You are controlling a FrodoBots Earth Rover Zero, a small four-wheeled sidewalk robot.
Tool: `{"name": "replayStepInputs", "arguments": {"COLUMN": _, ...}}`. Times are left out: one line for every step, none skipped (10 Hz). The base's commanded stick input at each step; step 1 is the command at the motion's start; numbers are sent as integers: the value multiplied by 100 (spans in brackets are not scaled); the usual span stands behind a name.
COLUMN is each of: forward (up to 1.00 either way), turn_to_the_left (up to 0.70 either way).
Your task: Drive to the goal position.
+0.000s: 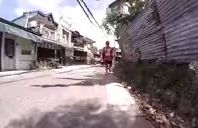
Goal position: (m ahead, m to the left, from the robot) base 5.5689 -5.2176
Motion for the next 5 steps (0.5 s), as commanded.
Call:
{"name": "replayStepInputs", "arguments": {"forward": 100, "turn_to_the_left": 0}}
{"name": "replayStepInputs", "arguments": {"forward": 100, "turn_to_the_left": 0}}
{"name": "replayStepInputs", "arguments": {"forward": 100, "turn_to_the_left": 0}}
{"name": "replayStepInputs", "arguments": {"forward": 100, "turn_to_the_left": 0}}
{"name": "replayStepInputs", "arguments": {"forward": 100, "turn_to_the_left": 0}}
